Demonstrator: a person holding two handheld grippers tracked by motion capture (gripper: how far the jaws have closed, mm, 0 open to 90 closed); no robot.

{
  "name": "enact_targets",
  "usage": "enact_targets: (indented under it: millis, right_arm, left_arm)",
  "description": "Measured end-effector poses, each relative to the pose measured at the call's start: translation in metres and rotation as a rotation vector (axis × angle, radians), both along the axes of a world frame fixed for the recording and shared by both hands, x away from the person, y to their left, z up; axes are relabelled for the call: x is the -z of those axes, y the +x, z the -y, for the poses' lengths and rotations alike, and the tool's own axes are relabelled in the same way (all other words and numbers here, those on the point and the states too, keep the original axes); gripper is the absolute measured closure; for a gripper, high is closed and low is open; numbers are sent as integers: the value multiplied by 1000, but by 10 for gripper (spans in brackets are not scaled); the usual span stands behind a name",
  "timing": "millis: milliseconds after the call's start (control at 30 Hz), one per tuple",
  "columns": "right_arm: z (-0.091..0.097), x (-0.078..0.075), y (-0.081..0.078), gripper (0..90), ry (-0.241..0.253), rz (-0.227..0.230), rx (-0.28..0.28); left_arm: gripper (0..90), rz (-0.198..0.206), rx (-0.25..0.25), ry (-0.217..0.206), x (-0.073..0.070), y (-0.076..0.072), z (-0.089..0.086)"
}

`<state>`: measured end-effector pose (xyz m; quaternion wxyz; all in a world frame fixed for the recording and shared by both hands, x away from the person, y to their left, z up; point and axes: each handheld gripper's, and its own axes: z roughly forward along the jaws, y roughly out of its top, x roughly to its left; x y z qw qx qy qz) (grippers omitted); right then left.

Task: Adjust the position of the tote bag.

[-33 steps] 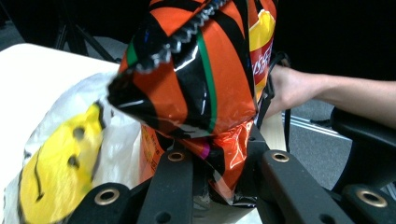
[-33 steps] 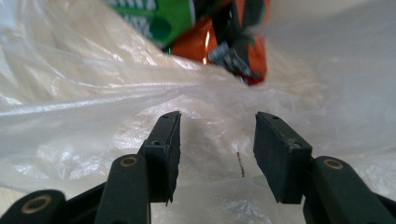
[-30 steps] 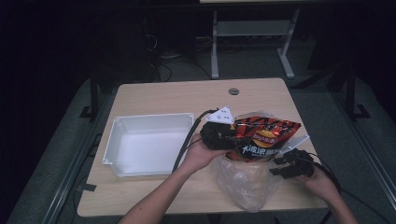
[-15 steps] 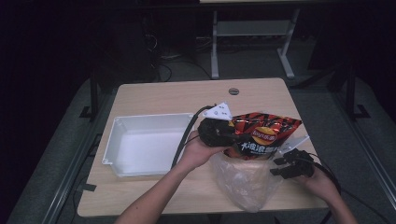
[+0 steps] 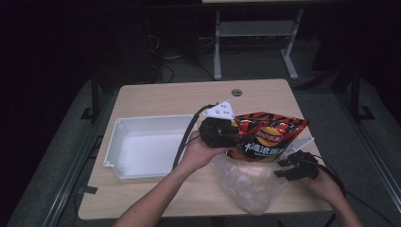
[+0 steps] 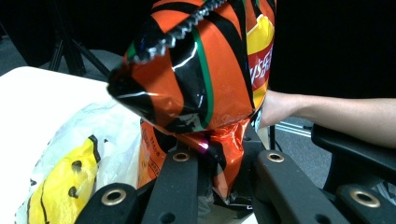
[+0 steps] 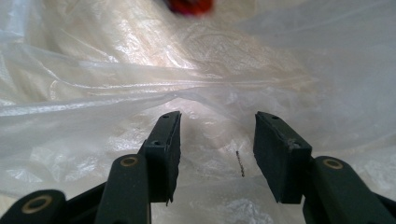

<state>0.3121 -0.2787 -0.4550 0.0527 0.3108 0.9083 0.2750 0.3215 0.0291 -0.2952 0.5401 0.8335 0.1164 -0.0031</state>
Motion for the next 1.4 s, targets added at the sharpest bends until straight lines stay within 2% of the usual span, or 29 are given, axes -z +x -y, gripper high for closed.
enact_targets:
  millis: [400,633,733,833,967,1000,1167,1400]
  right_arm:
    - [15,0,7,504,-14,11,40]
    - [22,1,9,503,-9,14,72]
    - [24,-3,8,494,19,18,81]
    - [24,-13,4,468,55,41,76]
    - [24,-30,-3,430,102,87,60]
    - [23,-37,-6,420,130,112,52]
    - [21,-48,-12,408,158,155,43]
    - [22,-53,-17,389,163,171,42]
  left_arm:
    - [823,11,-3,-15,-21,-4,-17]
    - [823,13,-18,2,-24,-1,-28]
    - [823,15,-32,9,-23,0,-35]
    - [823,10,-48,12,-21,2,-43]
    - [823,8,-66,23,-18,4,-54]
    - [823,5,-73,22,-17,4,-57]
    - [824,1,-89,25,-16,3,-67]
    - [825,4,-110,28,-15,3,-81]
